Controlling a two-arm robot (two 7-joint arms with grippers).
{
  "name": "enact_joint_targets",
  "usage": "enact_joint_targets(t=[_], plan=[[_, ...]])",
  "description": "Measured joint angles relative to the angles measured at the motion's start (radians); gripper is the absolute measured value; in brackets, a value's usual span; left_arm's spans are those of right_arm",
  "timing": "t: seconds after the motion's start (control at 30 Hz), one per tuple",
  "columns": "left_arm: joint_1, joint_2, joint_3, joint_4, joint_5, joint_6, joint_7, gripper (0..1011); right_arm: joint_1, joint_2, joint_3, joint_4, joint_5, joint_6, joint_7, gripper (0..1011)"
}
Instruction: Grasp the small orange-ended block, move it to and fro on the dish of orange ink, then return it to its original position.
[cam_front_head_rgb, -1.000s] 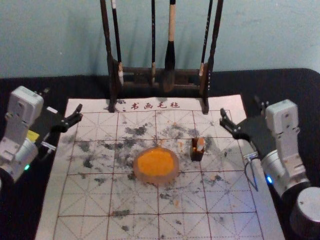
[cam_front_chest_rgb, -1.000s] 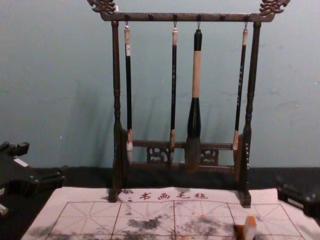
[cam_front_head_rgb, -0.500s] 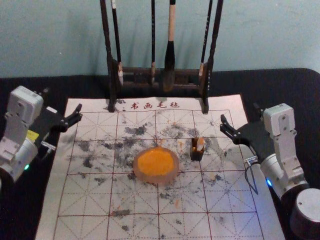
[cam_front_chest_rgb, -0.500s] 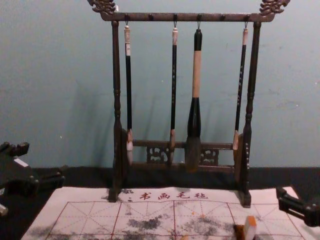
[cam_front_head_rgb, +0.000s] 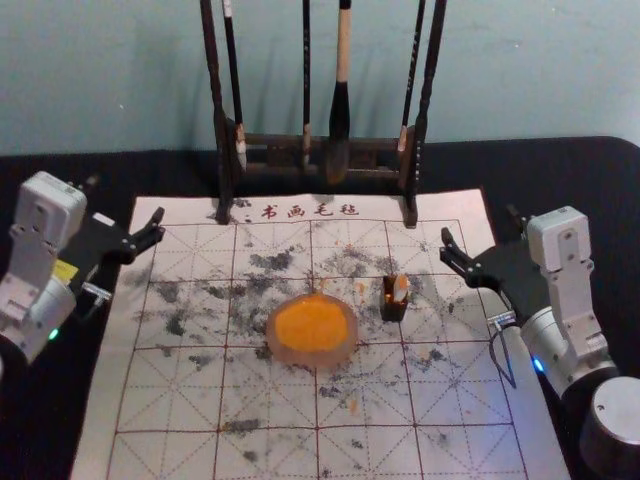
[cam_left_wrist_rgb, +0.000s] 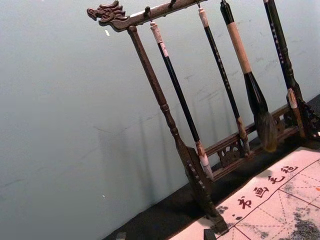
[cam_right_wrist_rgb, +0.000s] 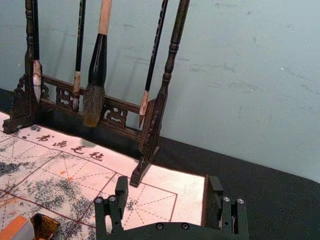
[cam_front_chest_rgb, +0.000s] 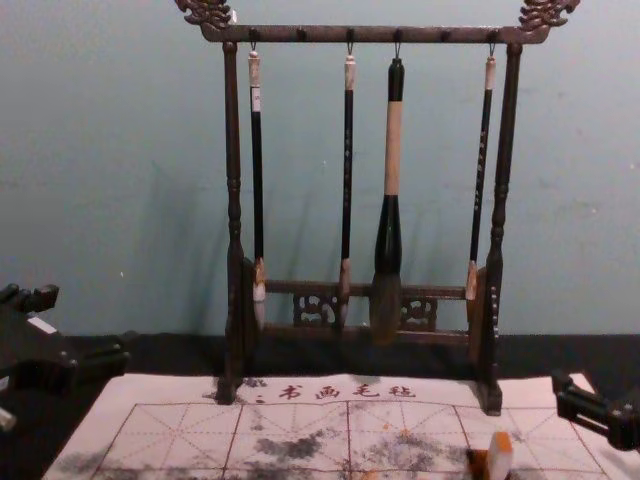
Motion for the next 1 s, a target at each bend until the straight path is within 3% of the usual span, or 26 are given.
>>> enact_joint_targets(t=[1.0], plan=[[0.000, 0.000, 0.000, 0.000, 0.000, 0.000, 0.000, 1001, 0.000, 0.001, 0.000, -0.002, -0.001, -0.002, -0.001, 1000]])
